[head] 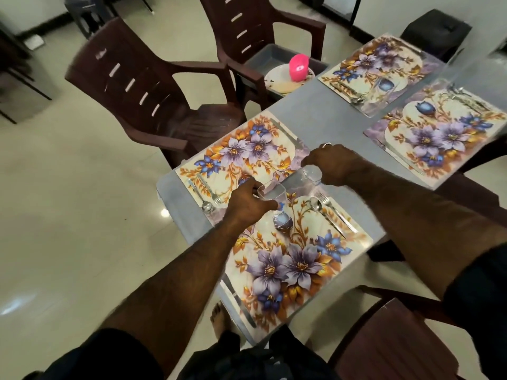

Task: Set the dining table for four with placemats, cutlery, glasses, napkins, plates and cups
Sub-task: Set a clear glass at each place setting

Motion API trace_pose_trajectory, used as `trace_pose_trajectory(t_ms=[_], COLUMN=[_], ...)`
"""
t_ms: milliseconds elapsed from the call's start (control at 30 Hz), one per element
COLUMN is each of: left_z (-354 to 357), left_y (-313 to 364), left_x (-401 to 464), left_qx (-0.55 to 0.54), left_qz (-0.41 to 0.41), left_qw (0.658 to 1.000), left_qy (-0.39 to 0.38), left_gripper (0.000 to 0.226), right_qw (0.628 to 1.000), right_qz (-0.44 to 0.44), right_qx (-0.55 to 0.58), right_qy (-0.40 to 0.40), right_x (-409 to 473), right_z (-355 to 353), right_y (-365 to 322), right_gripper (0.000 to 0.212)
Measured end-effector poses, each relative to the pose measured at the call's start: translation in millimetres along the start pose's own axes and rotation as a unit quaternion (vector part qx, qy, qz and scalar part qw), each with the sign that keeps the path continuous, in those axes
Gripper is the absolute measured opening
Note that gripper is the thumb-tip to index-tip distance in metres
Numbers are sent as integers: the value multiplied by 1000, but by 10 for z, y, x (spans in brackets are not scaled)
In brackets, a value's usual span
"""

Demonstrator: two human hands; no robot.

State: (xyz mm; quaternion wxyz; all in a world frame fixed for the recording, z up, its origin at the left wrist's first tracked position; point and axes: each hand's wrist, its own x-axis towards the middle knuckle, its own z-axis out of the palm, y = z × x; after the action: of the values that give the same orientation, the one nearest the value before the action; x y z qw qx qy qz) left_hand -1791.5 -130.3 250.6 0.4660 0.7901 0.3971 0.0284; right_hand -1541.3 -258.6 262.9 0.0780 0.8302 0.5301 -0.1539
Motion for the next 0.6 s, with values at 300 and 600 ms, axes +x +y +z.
trace_pose_trajectory(t_ms=[300, 600], left_z=[-154, -707], left_y=[61, -187], left_x=[-116, -284], left_qx=[23, -121], left_qz=[-10, -46], left_qw=[1000, 991], left_qy=[16, -28], left_gripper=[71, 65], right_qw=[999, 931], right_qz=[7, 30], right_qx=[-44, 329], right_qy=[-6, 156], right_x=[-222, -767], right_z=[-187, -31], right_y=[-189, -864], right_gripper=[89, 96])
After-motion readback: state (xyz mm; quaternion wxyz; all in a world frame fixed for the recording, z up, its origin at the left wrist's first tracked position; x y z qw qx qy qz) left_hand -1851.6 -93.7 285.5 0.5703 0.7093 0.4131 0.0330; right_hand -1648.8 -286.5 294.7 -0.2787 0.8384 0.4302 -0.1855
